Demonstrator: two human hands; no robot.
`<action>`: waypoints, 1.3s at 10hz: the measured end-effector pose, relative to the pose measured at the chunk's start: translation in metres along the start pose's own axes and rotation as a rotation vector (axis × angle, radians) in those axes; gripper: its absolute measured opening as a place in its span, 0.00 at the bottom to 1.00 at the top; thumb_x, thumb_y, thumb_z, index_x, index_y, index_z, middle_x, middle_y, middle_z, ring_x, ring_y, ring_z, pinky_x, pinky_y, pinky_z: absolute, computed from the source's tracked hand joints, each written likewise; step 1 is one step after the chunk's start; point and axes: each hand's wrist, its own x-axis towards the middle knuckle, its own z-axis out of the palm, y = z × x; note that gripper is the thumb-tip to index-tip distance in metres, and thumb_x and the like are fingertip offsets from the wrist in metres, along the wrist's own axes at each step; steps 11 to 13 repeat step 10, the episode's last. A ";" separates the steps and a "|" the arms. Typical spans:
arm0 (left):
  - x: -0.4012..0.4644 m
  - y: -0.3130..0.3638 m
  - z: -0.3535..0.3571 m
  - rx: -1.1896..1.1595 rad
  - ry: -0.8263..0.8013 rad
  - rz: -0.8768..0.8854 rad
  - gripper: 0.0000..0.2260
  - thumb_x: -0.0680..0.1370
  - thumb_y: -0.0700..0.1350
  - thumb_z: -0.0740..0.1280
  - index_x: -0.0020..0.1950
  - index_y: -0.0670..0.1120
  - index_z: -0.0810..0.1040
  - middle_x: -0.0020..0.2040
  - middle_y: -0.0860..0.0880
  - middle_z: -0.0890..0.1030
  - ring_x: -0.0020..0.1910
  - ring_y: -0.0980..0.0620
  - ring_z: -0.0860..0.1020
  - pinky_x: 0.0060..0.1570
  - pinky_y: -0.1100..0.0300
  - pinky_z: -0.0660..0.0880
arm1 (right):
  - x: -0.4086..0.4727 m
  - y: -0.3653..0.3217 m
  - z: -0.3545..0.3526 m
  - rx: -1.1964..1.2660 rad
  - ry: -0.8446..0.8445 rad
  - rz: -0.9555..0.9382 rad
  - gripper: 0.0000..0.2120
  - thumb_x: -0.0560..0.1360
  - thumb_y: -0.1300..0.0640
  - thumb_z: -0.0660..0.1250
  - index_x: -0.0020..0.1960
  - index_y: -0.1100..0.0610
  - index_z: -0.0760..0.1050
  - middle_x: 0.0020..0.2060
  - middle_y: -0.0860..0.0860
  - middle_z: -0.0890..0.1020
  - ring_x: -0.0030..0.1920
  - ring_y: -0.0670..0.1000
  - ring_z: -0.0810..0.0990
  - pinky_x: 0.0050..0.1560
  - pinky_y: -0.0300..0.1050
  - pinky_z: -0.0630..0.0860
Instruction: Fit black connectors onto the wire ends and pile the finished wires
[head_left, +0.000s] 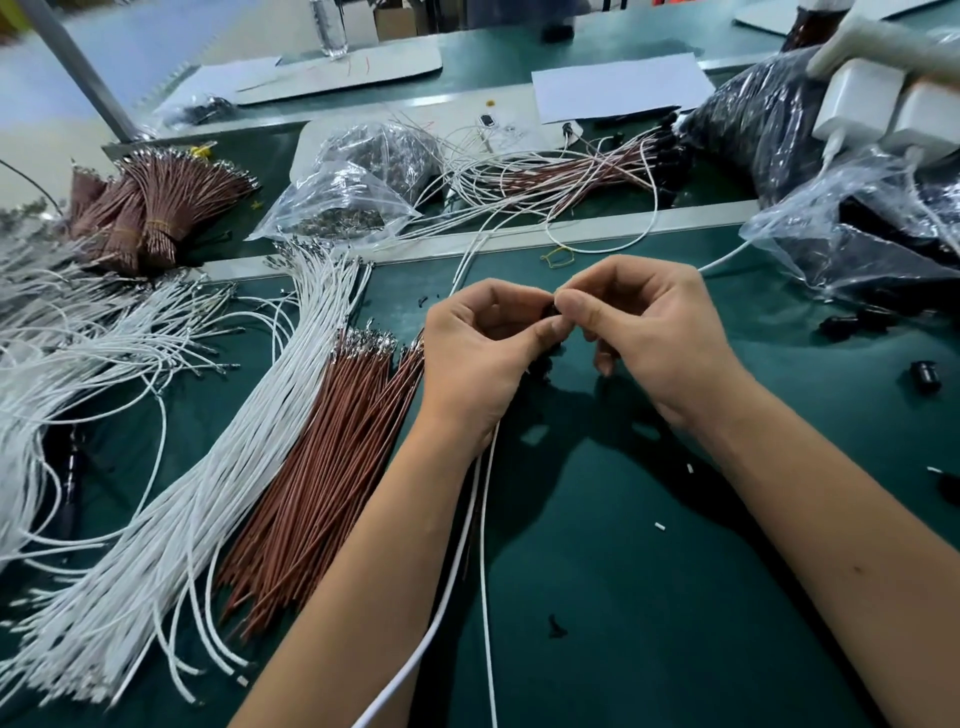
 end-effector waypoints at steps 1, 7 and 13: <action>-0.002 0.008 0.005 0.020 0.007 -0.094 0.08 0.74 0.35 0.76 0.51 0.40 0.81 0.39 0.42 0.86 0.32 0.48 0.83 0.36 0.57 0.79 | 0.009 -0.010 -0.008 0.156 0.082 0.044 0.05 0.81 0.60 0.68 0.47 0.58 0.79 0.35 0.50 0.82 0.33 0.47 0.76 0.23 0.39 0.70; 0.176 0.075 -0.002 1.102 0.009 0.198 0.04 0.78 0.47 0.73 0.45 0.48 0.87 0.41 0.51 0.87 0.40 0.55 0.83 0.50 0.55 0.80 | 0.213 -0.016 -0.118 0.222 0.702 0.242 0.10 0.78 0.67 0.72 0.45 0.60 0.71 0.45 0.55 0.79 0.25 0.47 0.83 0.36 0.41 0.83; 0.226 0.018 0.006 1.310 0.027 0.187 0.09 0.78 0.47 0.72 0.58 0.50 0.85 0.56 0.47 0.85 0.59 0.45 0.81 0.64 0.52 0.76 | 0.235 0.011 -0.136 -0.277 0.445 0.365 0.09 0.78 0.68 0.69 0.56 0.59 0.74 0.54 0.58 0.79 0.48 0.53 0.83 0.46 0.42 0.84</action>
